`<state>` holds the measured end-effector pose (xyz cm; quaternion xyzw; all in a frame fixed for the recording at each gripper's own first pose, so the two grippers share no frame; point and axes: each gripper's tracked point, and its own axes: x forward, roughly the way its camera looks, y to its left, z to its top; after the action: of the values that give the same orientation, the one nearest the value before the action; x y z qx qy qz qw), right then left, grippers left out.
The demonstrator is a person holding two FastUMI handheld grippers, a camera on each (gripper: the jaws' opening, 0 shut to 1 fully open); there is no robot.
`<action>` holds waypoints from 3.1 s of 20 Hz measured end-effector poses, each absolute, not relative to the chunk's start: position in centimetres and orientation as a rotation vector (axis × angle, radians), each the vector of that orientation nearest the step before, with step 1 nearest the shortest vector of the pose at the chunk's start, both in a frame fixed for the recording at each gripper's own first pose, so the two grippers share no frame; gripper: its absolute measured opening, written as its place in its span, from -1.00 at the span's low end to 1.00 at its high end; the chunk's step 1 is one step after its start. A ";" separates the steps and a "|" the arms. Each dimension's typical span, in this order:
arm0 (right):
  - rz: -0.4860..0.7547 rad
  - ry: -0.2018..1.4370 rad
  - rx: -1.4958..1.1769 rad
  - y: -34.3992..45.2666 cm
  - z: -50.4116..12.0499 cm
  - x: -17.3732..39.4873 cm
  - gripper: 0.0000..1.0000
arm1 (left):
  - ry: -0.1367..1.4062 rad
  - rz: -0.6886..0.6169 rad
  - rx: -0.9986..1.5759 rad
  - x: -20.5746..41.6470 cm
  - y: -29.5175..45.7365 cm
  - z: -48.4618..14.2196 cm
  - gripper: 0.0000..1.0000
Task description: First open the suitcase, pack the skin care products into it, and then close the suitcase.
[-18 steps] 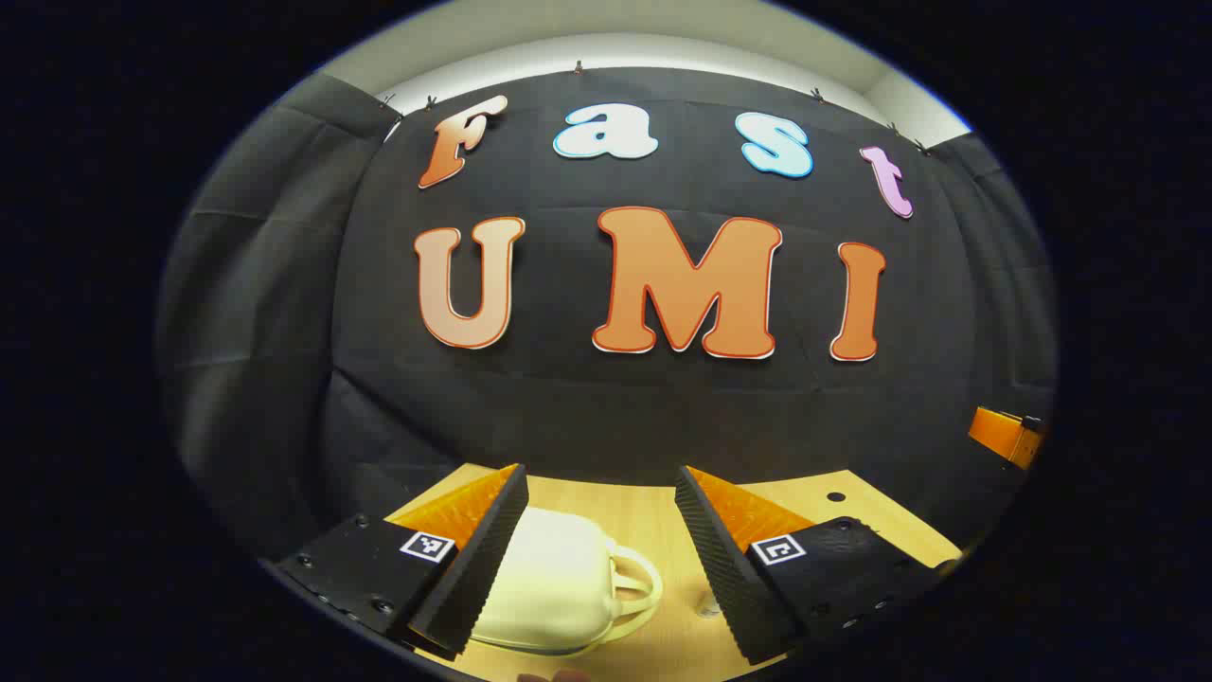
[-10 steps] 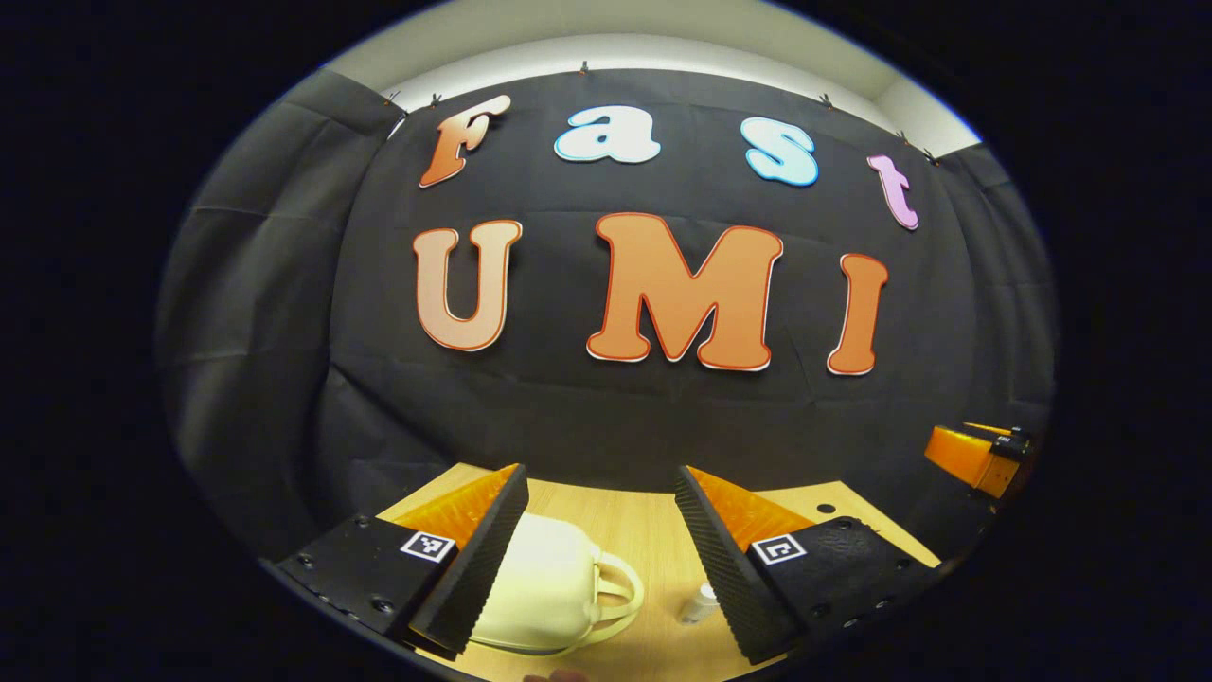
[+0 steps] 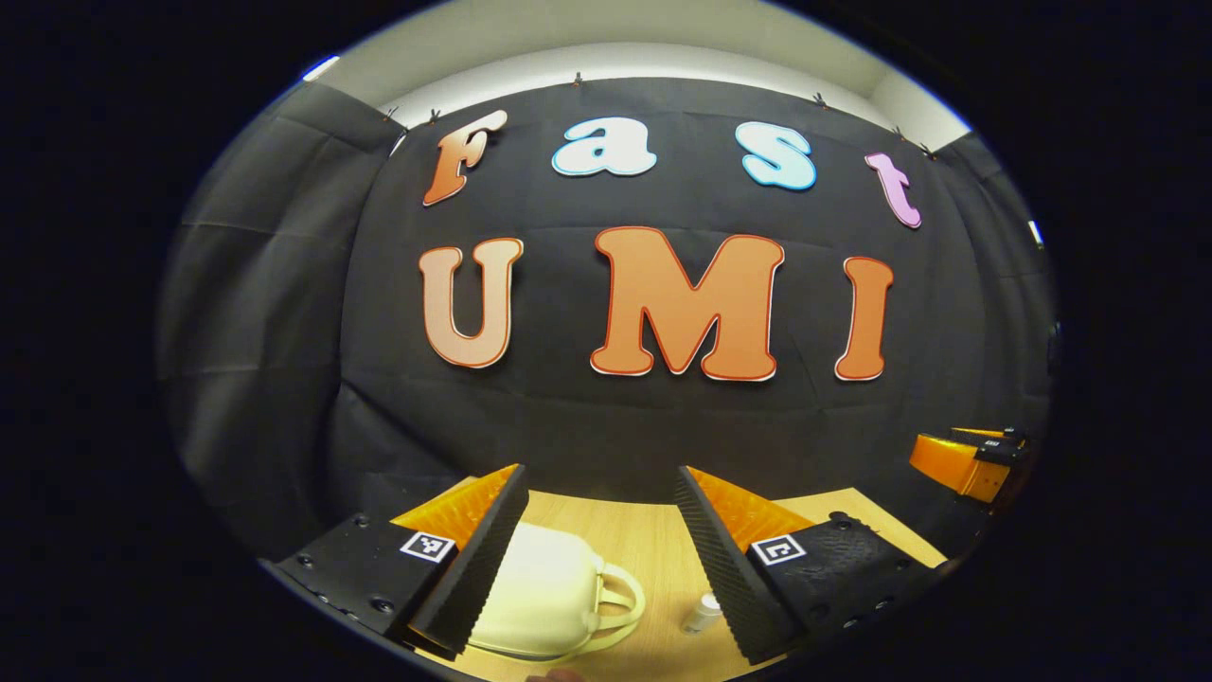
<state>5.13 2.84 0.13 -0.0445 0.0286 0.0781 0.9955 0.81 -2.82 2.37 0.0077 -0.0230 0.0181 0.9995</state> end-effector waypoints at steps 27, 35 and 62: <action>-0.108 0.227 -0.083 -6.2 -6.4 5.4 0.90 | 0.409 -0.174 0.908 4.4 -5.2 -22.0 0.99; -0.166 0.254 -0.081 -8.4 -7.2 5.0 0.90 | 0.476 -0.228 1.053 6.2 -5.5 -25.1 0.98; -0.165 0.212 -0.055 -3.3 -6.2 6.0 0.90 | 0.606 -0.323 0.710 10.6 -4.0 -23.2 -0.87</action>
<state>6.02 -3.28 -6.20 -0.0273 0.1056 -0.0824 0.9906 10.63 -3.97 -23.19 0.3408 0.2910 -0.1552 0.8804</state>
